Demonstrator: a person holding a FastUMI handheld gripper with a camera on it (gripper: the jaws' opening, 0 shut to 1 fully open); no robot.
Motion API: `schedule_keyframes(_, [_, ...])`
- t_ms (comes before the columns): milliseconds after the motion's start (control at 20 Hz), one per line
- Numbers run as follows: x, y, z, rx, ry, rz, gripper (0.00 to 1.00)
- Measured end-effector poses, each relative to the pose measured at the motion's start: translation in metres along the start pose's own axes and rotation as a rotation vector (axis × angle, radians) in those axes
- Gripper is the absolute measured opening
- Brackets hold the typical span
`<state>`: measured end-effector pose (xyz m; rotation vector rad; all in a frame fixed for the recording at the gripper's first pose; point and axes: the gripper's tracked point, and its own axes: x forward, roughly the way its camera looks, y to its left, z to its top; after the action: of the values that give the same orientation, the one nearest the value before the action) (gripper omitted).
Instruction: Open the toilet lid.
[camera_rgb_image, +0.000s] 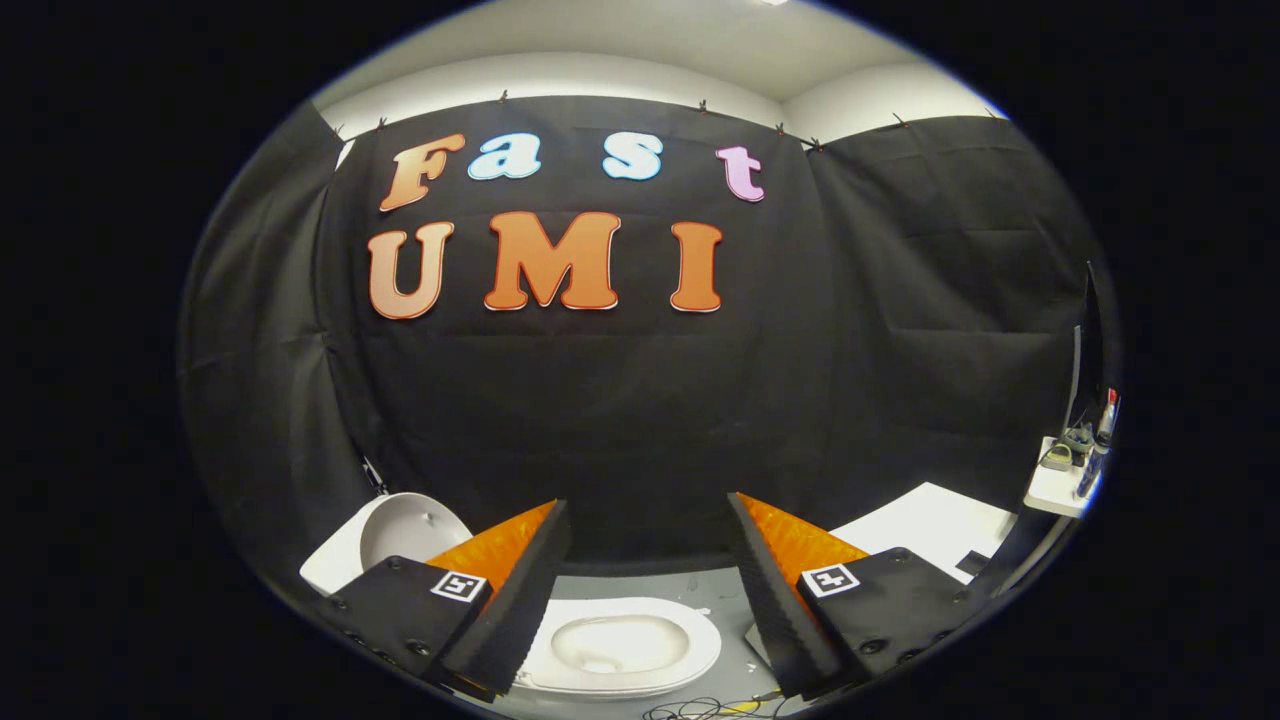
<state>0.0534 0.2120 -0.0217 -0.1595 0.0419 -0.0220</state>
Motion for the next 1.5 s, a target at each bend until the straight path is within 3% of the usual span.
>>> schedule_keyframes(1500, [-0.002, 0.009, 0.001, -0.020, -0.018, 0.018, 0.99])
